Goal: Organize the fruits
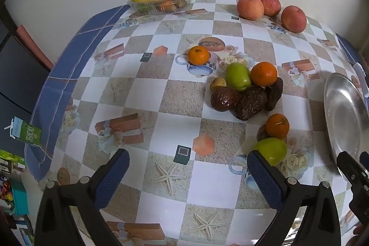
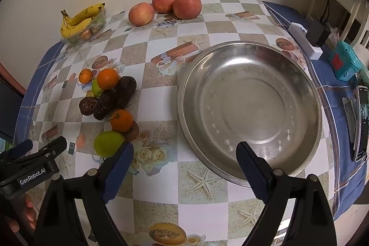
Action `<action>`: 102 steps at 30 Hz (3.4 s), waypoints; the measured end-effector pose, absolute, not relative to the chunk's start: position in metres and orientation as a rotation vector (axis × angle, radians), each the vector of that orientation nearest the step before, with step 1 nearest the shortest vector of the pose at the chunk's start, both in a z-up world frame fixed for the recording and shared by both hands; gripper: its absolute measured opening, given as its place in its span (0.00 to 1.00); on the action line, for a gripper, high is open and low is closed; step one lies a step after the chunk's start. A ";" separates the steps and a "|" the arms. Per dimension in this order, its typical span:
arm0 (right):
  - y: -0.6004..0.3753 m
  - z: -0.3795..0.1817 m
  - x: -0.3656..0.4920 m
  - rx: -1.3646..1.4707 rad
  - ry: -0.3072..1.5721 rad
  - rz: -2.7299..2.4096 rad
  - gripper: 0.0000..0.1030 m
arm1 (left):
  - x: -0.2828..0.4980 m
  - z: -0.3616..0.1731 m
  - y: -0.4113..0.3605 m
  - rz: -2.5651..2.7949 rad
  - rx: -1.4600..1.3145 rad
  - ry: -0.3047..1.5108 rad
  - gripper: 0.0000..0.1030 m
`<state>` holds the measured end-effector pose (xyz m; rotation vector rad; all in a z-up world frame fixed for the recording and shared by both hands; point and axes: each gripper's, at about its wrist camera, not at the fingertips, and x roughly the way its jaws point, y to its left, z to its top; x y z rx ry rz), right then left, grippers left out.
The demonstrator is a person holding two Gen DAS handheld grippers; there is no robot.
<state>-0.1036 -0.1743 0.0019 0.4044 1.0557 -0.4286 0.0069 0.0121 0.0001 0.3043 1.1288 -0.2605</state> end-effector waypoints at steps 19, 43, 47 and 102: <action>-0.174 0.001 -0.104 0.405 1.057 -0.428 0.88 | 0.009 0.000 0.012 -0.266 0.290 1.146 1.00; -0.174 0.000 -0.103 0.405 1.060 -0.427 0.88 | 0.011 0.002 0.014 -0.303 0.236 1.165 1.00; -0.174 0.001 -0.103 0.405 1.060 -0.427 0.88 | 0.011 0.002 0.014 -0.320 0.224 1.166 1.00; -0.130 -0.044 0.013 0.404 1.198 -0.187 0.60 | 0.095 -0.049 0.018 -0.236 -0.162 1.336 0.86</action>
